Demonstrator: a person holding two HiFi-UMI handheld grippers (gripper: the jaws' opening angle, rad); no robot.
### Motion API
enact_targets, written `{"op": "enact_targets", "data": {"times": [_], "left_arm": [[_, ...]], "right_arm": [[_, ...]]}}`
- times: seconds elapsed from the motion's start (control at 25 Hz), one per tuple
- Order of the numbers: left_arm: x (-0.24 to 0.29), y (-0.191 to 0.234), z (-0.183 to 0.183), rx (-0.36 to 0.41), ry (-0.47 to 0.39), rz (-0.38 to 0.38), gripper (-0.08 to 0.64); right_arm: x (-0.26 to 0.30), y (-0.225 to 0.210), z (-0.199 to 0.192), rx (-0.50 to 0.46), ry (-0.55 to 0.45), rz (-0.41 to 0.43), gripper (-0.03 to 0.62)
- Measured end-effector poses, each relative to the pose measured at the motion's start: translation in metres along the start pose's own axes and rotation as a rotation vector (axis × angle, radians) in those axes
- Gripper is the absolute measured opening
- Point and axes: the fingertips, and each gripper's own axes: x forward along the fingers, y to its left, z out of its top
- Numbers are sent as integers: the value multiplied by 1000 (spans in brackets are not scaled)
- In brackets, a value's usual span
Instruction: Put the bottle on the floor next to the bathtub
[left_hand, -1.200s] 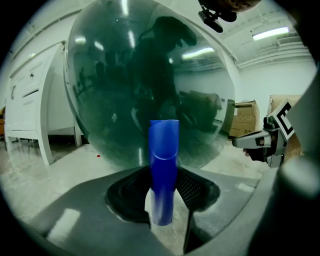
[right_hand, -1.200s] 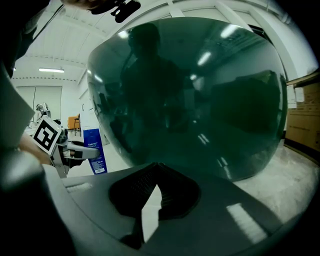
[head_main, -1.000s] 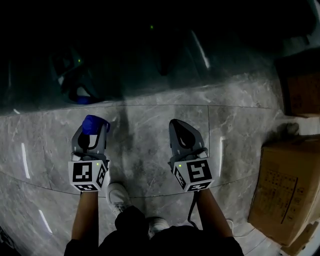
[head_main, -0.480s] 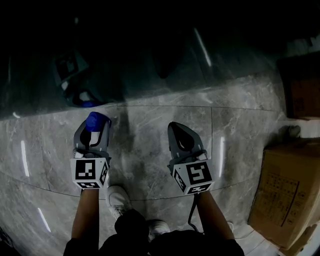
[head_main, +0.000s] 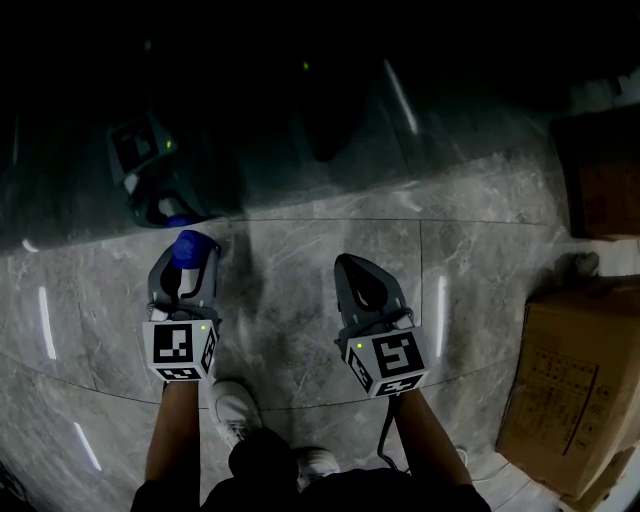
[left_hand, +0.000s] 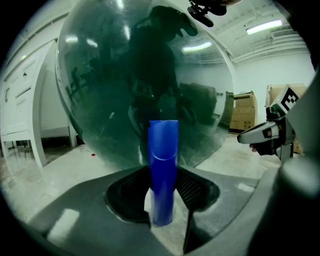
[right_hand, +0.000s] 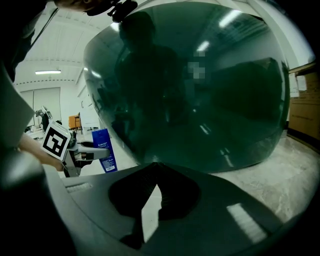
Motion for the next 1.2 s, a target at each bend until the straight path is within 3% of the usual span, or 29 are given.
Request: {"op": "enact_targets", "data": {"times": [1.2], "left_arm": [[4, -8, -5, 26, 6, -28, 166]], "right_arm": [[0, -1, -4, 18, -3, 4, 26]]}}
